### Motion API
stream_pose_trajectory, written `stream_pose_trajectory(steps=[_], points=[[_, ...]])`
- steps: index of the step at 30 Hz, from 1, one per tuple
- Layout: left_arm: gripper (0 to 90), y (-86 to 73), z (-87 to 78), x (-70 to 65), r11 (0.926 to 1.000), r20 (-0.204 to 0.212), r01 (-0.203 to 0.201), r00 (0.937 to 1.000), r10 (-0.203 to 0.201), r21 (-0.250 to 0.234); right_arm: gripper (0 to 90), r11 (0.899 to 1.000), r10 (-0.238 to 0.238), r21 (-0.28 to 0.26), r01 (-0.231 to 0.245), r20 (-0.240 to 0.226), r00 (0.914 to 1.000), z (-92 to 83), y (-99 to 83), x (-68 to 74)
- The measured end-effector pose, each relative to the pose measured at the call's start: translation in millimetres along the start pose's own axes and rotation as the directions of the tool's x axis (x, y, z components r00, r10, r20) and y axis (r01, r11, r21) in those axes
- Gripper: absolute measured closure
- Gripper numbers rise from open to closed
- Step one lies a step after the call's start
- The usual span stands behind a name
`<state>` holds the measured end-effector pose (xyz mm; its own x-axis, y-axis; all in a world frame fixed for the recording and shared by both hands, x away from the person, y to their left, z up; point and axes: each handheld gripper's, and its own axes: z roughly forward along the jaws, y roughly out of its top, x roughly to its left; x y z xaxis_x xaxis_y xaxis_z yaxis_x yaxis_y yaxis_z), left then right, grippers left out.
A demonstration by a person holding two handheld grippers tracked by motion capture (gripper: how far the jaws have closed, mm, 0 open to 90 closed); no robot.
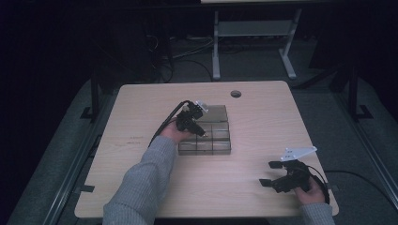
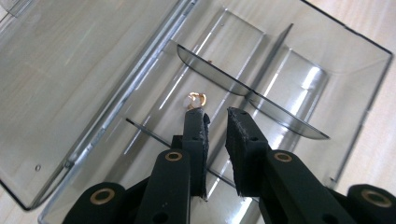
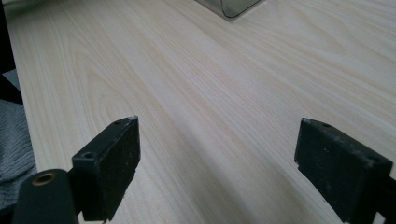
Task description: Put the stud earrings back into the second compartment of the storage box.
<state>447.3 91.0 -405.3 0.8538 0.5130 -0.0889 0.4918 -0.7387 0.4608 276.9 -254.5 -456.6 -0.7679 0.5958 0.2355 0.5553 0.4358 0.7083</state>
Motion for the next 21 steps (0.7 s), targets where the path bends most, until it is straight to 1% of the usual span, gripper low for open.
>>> stream_pose_trajectory(steps=[2, 4, 5, 10, 12, 13, 14, 16, 20, 21], points=[[76.1, -3.3, -4.2, -2.1, 1.0, 0.002, 0.001, 1.0, -0.001, -0.008, 14.0, 1.0, 0.004, 0.0, -0.004, 0.002, 1.0, -0.4, -0.1, -0.1], [75.7, -6.5, -8.2, -3.3, 1.0, 0.003, -0.006, 1.0, 0.006, -0.006, 14.0, 1.0, 0.005, -0.002, -0.005, 0.004, 1.0, -0.6, -0.3, -0.4], [75.6, -9.0, -11.0, -4.1, 0.9999, -0.002, -0.01, 0.9999, 0.01, -0.009, 14.1, 1.0, 0.005, -0.001, -0.005, 0.004, 1.0, -0.6, -0.3, -0.5], [72.2, -19.0, -21.6, -4.9, 0.9997, -0.004, -0.011, 0.9999, 0.011, -0.021, 14.1, 1.0, 0.002, 0.001, -0.002, 0.01, 1.0, -0.2, -0.4, -0.8], [71.1, -23.1, -26.0, -5.1, 0.9996, -0.005, -0.017, 0.9998, 0.017, -0.022, 14.0, 1.0, 0.009, 0.004, -0.009, 0.01, 0.9999, -0.5, -0.6, -0.5], [70.6, -25.6, -27.8, -5.8, 0.9995, -0.004, -0.012, 0.9999, 0.012, -0.03, 14.0, 1.0, 0.008, 0.005, -0.008, 0.013, 0.9999, -0.5, -0.8, -1.0], [69.8, -28.0, -29.9, -5.9, 0.9994, 0.0, -0.014, 0.9999, 0.014, -0.031, 14.0, 1.0, 0.009, 0.007, -0.009, 0.015, 0.9998, -0.5, -0.9, -1.1], [67.5, -33.3, -33.0, -7.1, 0.9994, 0.001, -0.005, 1.0, 0.005, -0.035, 14.1, 1.0, 0.007, 0.004, -0.007, 0.017, 0.9998, -0.5, -1.1, -1.6], [65.4, -43.6, -39.7, -7.5, 0.9989, 0.004, -0.001, 1.0, 0.002, -0.048, 14.0, 1.0, 0.015, 0.006, -0.016, 0.025, 0.9996, -0.8, -1.6, -1.8], [65.0, -46.9, -41.9, -8.3, 0.9985, 0.005, 0.005, 1.0, -0.005, -0.054, 14.0, 1.0, 0.015, 0.004, -0.015, 0.026, 0.9996, -0.8, -1.8, -2.0]])
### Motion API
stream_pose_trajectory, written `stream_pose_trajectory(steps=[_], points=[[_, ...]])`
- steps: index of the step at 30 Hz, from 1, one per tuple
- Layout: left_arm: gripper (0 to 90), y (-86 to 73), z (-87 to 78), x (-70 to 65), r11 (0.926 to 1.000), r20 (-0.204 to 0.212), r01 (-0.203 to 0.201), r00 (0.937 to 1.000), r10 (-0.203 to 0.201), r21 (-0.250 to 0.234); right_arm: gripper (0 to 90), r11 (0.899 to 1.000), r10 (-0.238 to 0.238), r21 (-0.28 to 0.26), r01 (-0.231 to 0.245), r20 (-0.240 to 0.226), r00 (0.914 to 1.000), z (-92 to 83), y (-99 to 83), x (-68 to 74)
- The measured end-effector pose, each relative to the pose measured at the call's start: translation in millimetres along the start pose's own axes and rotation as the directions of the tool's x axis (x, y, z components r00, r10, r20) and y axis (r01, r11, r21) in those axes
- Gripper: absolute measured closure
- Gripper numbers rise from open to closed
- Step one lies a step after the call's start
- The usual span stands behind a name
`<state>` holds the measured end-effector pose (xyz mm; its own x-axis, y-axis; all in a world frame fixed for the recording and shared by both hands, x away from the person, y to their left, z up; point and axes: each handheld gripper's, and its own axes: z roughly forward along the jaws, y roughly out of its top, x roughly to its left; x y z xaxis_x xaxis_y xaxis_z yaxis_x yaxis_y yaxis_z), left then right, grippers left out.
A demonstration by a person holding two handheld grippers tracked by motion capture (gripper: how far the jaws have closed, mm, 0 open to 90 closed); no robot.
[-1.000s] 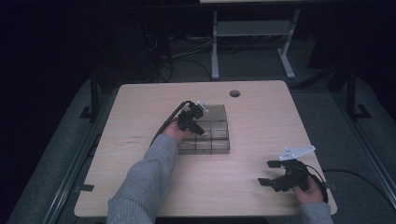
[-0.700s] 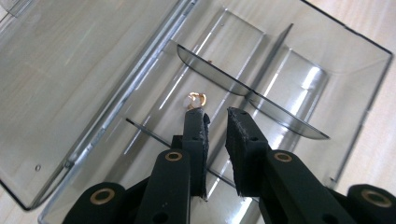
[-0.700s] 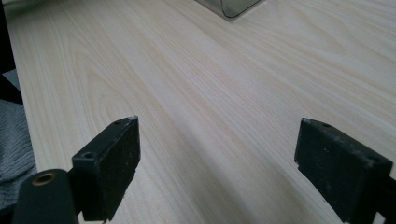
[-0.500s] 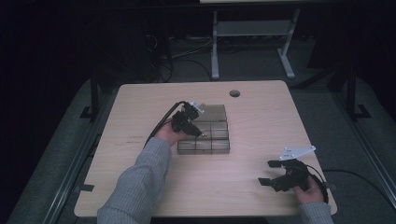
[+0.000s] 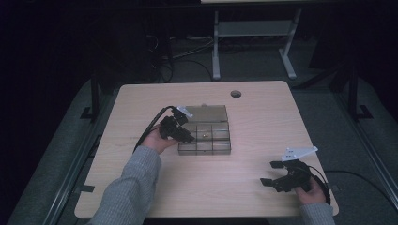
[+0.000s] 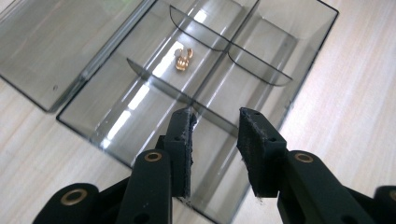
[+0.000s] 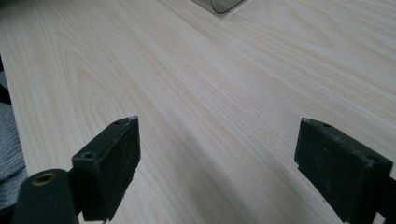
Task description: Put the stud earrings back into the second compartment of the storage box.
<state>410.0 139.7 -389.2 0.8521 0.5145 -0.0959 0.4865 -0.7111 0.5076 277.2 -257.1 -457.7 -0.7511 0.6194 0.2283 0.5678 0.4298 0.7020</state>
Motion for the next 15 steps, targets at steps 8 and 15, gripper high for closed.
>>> stream_pose_trajectory(steps=[8, 15], points=[[58.0, -21.5, -13.9, -6.4, 0.9998, -0.012, 0.0, 0.9999, 0.0, -0.019, 14.1, 1.0, 0.021, 0.005, -0.021, 0.016, 0.9997, -0.8, -1.1, -1.2], [54.1, -42.2, -25.5, -11.6, 0.9992, -0.025, 0.009, 0.9996, -0.01, -0.039, 14.1, 1.0, 0.028, 0.005, -0.028, 0.029, 0.9992, -1.2, -2.5, -3.4]])
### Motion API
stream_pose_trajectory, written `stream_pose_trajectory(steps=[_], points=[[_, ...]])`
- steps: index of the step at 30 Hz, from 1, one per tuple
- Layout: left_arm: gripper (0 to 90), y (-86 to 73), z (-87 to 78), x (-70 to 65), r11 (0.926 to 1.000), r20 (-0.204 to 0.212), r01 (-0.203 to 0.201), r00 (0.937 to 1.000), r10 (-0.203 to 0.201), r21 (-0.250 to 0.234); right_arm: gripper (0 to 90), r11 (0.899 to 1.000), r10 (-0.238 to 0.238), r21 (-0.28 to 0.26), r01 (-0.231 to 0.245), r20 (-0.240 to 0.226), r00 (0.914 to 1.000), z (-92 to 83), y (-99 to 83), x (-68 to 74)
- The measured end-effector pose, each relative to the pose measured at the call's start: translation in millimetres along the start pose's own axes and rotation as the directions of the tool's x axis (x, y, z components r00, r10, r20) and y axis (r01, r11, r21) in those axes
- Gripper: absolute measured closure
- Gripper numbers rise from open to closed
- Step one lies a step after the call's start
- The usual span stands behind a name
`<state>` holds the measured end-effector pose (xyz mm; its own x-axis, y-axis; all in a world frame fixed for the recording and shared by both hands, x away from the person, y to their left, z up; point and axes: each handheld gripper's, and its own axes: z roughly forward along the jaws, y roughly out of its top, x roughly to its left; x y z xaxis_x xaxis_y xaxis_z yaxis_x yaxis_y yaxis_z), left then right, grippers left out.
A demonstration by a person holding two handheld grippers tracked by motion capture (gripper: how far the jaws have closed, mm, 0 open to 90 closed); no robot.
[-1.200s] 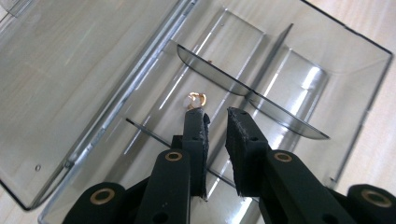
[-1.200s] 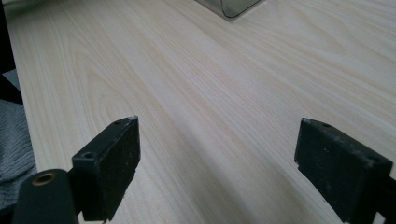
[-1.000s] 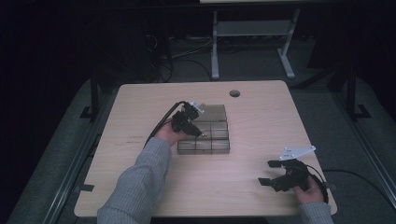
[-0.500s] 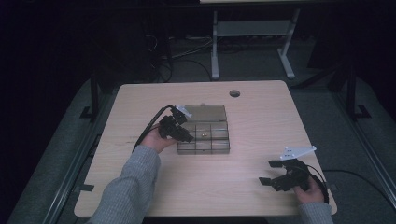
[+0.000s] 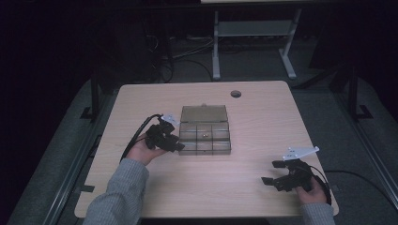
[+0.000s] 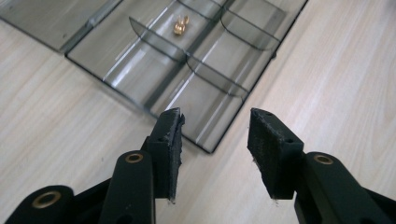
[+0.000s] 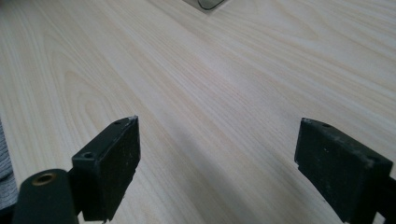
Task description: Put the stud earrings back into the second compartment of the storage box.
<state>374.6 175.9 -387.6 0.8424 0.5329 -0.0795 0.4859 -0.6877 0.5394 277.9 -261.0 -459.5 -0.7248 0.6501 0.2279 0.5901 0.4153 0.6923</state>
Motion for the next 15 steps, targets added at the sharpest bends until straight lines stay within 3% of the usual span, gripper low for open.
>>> stream_pose_trajectory(steps=[7, 11, 15], points=[[48.3, -23.2, -6.7, -8.8, 0.9998, -0.013, -0.004, 0.9999, 0.004, 0.02, 14.1, 1.0, 0.01, 0.004, -0.01, 0.004, 0.9999, 0.5, -0.6, -0.8], [43.7, -40.8, -7.8, -14.4, 0.9997, -0.01, 0.024, 0.9997, -0.024, 0.002, 14.1, 1.0, 0.015, 0.005, -0.015, 0.006, 0.9999, 1.3, -1.0, -0.9], [36.5, -65.2, -8.5, -22.5, 0.9996, -0.015, 0.025, 0.9996, -0.025, -0.016, 14.1, 1.0, 0.02, 0.009, -0.02, 0.008, 0.9998, 1.4, -1.3, -0.4]])
